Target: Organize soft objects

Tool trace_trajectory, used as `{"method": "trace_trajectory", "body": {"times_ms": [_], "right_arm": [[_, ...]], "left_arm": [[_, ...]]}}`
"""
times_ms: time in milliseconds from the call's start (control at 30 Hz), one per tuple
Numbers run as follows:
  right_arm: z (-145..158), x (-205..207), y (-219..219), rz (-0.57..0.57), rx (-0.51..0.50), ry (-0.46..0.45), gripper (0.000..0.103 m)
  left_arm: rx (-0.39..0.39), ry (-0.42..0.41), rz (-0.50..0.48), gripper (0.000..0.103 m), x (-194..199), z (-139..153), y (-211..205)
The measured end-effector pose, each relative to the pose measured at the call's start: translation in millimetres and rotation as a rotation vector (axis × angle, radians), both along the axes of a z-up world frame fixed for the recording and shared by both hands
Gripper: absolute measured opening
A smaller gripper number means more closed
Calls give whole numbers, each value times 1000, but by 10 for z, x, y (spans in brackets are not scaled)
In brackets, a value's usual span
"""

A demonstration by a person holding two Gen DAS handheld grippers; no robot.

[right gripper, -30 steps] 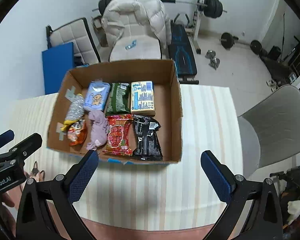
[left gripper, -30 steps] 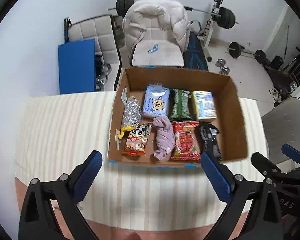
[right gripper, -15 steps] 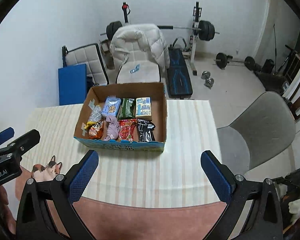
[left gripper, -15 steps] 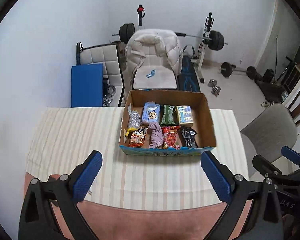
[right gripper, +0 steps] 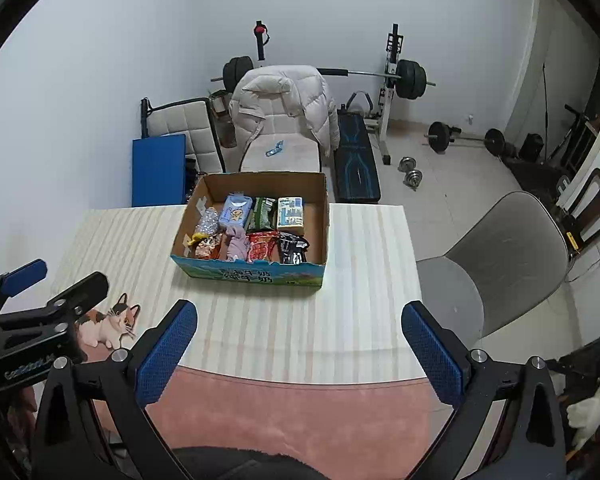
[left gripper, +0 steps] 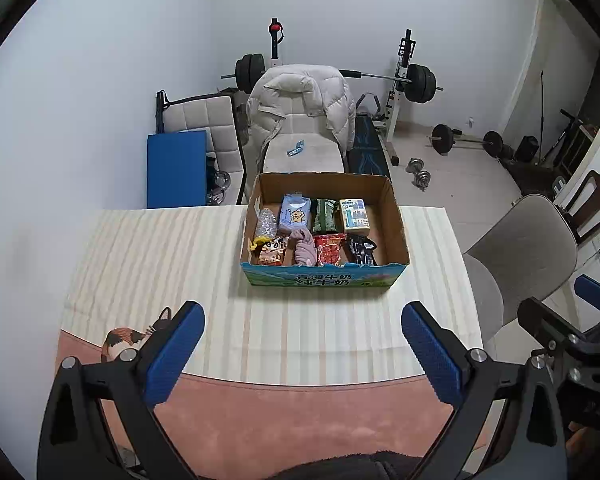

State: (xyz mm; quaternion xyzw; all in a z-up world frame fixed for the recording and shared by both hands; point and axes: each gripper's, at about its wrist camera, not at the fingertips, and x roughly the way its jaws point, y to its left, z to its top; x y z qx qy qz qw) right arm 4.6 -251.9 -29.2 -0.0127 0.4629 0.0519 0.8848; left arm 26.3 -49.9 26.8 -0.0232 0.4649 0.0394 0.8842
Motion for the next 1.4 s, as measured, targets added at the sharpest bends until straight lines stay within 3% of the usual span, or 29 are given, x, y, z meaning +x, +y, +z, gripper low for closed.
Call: {"method": "trace_trajectory", "body": {"times_ms": [400,900,1400], "right_arm": [[155,78,-51,-53,-46,-86,103],[207,144,-17,-52,-50,-109,103],[270,149,-23,-48,-71,-114,103]], "left_arm": [[9,-60,32,101,-50,109,53],[32,-115,63,101,-36,212,113],[31,-109,73,103,-21,175,135]]}}
